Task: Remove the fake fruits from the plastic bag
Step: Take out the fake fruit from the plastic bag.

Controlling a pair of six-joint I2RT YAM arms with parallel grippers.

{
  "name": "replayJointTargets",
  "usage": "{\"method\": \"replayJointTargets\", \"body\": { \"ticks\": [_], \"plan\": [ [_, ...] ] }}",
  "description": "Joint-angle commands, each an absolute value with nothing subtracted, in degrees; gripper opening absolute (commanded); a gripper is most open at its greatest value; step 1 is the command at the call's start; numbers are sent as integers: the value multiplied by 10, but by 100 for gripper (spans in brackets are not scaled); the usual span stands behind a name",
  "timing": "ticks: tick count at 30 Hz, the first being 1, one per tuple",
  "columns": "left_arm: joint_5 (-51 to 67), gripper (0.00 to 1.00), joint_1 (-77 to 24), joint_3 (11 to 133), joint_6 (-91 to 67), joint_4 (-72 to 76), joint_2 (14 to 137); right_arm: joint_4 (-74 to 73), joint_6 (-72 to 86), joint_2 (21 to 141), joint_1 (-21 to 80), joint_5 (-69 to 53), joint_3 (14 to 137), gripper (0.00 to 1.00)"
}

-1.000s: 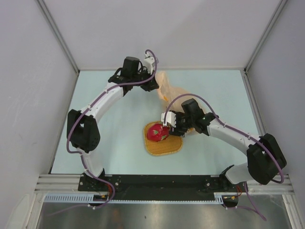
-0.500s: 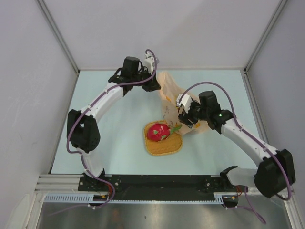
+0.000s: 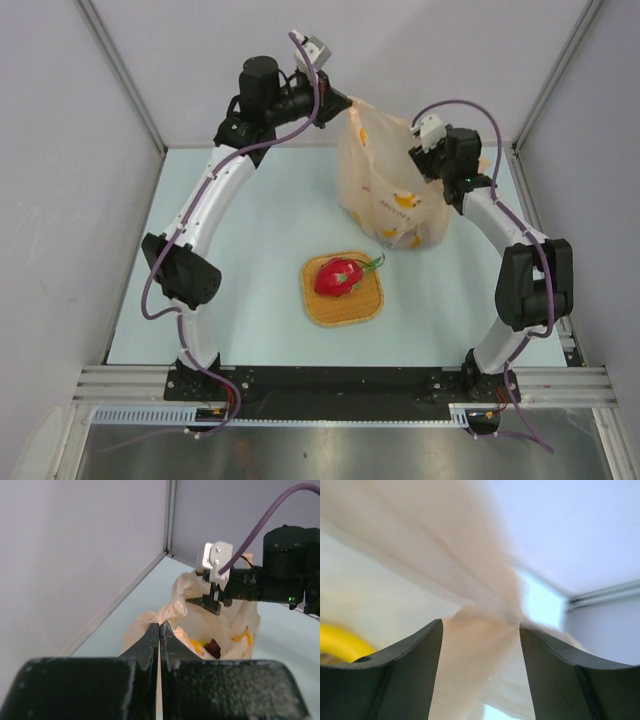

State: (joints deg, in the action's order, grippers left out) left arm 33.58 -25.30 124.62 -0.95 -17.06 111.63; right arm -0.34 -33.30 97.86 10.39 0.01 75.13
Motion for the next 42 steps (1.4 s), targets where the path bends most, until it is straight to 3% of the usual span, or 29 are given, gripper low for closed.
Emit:
{"method": "replayJointTargets", "body": {
  "ticks": [1,5,9,15,24,34,42],
  "plan": [
    [366,0,-256,1253,-4,-148,1086,23,-348,971,79,61,792,68],
    [419,0,-256,1105,-1,-170,1002,-48,-321,914,67,24,713,67],
    [447,0,-258,894,-3,-165,926,-65,-321,835,72,11,552,67],
    [450,0,-262,786,-16,-160,888,-107,-295,738,85,-60,454,66],
    [460,0,-262,823,-2,-216,884,-101,-329,691,198,-72,490,65],
    [480,0,-237,863,45,-344,878,-47,-394,829,241,-82,557,31],
    [443,0,-218,840,84,-407,853,32,-363,950,300,-131,619,34]
  ]
}}
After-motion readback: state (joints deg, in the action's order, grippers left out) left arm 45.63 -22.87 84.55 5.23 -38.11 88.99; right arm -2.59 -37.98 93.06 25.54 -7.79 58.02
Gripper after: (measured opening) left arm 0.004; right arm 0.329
